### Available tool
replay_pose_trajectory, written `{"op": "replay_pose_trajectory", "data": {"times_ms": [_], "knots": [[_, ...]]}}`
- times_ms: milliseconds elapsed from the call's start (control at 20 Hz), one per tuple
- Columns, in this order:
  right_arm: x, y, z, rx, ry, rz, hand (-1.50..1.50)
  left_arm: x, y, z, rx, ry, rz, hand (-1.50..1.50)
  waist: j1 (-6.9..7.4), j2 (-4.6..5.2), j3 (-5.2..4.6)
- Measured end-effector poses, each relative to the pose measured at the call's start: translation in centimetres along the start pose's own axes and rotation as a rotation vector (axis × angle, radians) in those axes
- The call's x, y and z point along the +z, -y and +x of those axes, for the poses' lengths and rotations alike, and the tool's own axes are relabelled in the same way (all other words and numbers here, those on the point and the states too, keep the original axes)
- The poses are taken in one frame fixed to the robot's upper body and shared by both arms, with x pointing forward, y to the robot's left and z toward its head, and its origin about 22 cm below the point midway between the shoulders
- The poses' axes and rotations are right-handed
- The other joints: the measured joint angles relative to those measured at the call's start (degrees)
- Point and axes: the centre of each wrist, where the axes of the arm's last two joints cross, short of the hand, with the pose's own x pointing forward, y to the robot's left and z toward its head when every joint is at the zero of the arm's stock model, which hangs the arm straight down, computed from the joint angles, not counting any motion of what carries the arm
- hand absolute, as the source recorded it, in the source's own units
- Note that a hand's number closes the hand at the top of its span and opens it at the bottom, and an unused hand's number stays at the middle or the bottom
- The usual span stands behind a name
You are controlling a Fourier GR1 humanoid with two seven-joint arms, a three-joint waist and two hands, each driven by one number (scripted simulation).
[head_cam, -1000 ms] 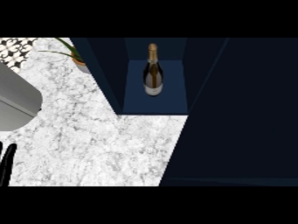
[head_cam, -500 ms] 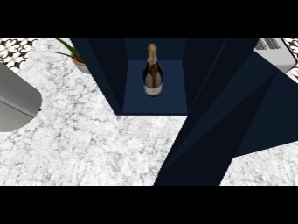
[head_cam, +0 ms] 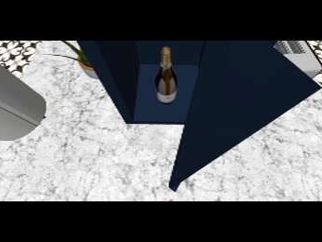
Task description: Pick up the wine, place it into the cabinet and close the cabinet
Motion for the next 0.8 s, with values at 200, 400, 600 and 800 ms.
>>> {"op": "replay_pose_trajectory", "data": {"times_ms": [200,400,600,800], "knots": [[-0.7,-0.2,0.4,0.038,0.019,0.012,1.5,-0.3,0.3,0.1,0.026,-0.009,-0.01,-1.5,0.49,0.18,-0.01],[-1.8,-0.3,0.9,0.032,0.035,0.046,1.5,-0.7,0.3,0.0,0.041,-0.011,-0.014,-1.5,1.05,0.4,0.0],[-4.4,-0.5,1.7,0.004,0.057,0.064,1.5,-1.1,0.3,-0.4,0.047,-0.007,-0.017,-1.5,1.47,0.6,-0.01],[-9.1,-1.3,2.8,-0.011,0.082,0.071,1.5,-1.4,0.2,-0.6,0.05,-0.011,-0.014,-1.5,1.84,0.64,0.02]]}}
